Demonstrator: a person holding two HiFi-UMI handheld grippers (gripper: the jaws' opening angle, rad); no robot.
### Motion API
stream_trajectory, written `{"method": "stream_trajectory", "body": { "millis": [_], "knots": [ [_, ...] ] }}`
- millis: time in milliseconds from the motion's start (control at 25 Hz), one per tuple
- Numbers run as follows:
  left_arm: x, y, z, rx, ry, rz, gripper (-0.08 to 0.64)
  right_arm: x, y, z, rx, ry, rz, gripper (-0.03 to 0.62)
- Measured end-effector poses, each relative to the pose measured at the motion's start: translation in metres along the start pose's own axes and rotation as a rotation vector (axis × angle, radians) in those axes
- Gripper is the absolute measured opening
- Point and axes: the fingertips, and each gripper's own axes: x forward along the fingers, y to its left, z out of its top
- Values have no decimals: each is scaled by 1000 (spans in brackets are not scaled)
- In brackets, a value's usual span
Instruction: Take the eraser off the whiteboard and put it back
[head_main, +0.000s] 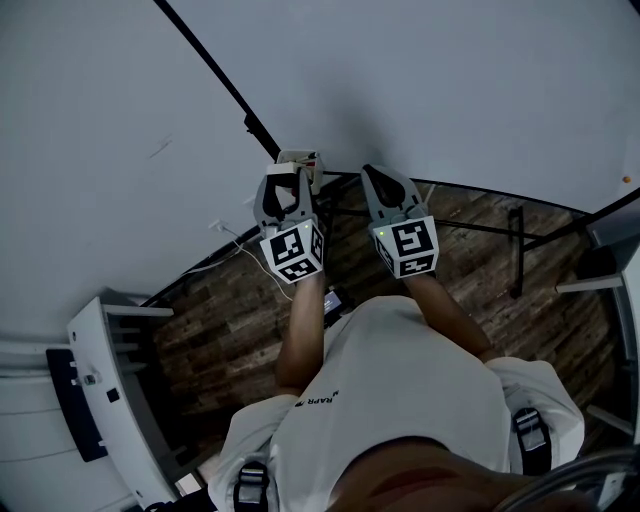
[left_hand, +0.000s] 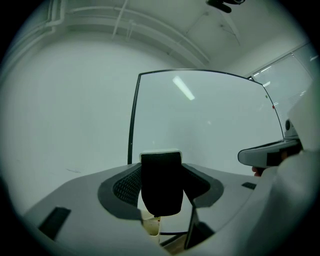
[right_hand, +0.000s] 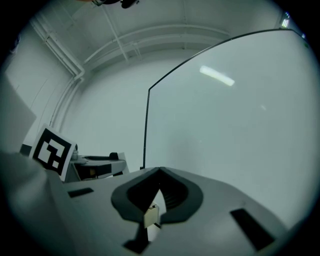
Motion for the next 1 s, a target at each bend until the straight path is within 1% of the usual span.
{"method": "stream_trajectory", "body": {
  "millis": [160,320,600,1000],
  "knots": [
    [-4,-8,12,6,-24,1,238,5,2,3,-5,-4,7,12],
    [-8,-19,20,6,-37,-23,239,6,3,2,-1,-1,3,12],
    [-13,-32,25,21,-44,-37,239,5,0,10,-8,-25,-4,12],
    [-14,-47,26,37,-42,-61,238,7,-5,13,12,-48,6,12]
  ]
}}
